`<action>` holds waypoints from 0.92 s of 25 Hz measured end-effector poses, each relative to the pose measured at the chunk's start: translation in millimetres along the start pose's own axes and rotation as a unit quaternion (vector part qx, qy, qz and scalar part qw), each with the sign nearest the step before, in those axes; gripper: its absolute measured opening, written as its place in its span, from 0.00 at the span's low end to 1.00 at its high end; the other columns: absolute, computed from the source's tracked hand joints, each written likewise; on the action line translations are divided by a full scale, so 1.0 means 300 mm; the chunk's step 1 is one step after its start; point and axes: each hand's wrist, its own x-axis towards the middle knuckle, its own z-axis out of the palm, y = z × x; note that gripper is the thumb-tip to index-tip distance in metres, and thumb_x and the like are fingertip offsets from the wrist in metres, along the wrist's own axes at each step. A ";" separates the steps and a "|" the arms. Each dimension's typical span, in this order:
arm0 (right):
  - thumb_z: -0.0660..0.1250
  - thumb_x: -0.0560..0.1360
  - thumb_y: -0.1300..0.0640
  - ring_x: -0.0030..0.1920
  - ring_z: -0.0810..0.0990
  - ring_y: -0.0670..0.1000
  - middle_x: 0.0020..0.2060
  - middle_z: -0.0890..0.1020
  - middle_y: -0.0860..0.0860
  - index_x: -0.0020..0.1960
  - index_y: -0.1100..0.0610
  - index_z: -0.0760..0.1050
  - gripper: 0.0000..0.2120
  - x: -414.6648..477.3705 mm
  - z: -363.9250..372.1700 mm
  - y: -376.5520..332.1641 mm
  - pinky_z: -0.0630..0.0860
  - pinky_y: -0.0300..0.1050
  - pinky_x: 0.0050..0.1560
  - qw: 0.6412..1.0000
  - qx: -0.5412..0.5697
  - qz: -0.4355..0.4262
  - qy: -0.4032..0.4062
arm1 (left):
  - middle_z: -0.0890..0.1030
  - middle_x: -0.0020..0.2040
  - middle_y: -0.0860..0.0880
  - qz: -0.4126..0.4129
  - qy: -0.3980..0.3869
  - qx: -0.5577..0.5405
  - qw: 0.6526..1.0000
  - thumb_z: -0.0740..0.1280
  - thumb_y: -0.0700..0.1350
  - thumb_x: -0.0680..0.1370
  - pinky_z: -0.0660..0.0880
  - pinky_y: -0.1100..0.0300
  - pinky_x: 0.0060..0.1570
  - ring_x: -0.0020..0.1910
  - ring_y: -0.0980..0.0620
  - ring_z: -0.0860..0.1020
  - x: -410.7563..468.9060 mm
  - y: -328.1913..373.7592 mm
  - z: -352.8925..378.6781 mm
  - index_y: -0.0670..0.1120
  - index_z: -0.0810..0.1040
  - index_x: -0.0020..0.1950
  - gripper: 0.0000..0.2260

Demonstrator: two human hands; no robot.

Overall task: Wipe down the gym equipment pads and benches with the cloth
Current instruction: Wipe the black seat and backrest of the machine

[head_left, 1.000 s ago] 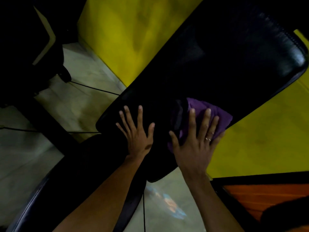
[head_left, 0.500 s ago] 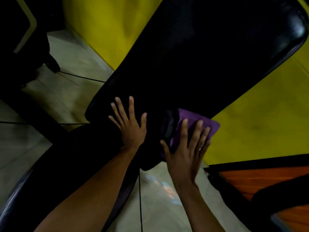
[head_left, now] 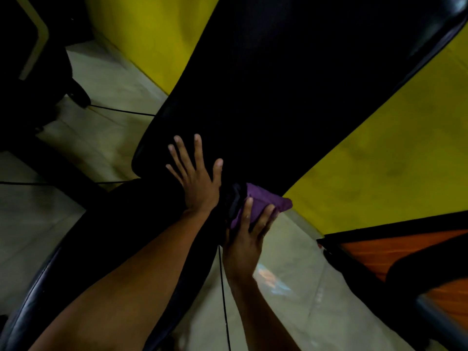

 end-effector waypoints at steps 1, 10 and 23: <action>0.60 0.80 0.45 0.81 0.43 0.69 0.82 0.40 0.57 0.84 0.47 0.48 0.37 -0.012 -0.013 0.007 0.74 0.70 0.66 1.000 -0.005 -0.006 -0.013 | 0.47 0.83 0.38 0.001 -0.007 0.007 1.000 0.47 0.65 0.84 0.50 0.28 0.74 0.82 0.37 0.45 0.000 0.001 -0.005 0.53 0.47 0.83 0.31; 0.50 0.84 0.41 0.81 0.43 0.63 0.81 0.55 0.58 0.81 0.51 0.63 0.29 0.283 -0.125 -0.082 0.40 0.61 0.80 0.971 -0.167 -0.167 0.034 | 0.46 0.84 0.44 0.037 -0.054 0.022 0.998 0.52 0.57 0.84 0.51 0.37 0.78 0.82 0.44 0.45 -0.024 -0.077 -0.088 0.53 0.50 0.83 0.29; 0.56 0.79 0.46 0.81 0.48 0.62 0.82 0.53 0.56 0.83 0.48 0.55 0.33 0.420 -0.163 -0.150 0.36 0.62 0.80 0.922 -0.248 -0.298 -0.011 | 0.42 0.83 0.42 -0.014 -0.294 0.350 0.889 0.48 0.69 0.80 0.37 0.22 0.68 0.79 0.31 0.37 -0.104 -0.221 -0.320 0.59 0.33 0.81 0.36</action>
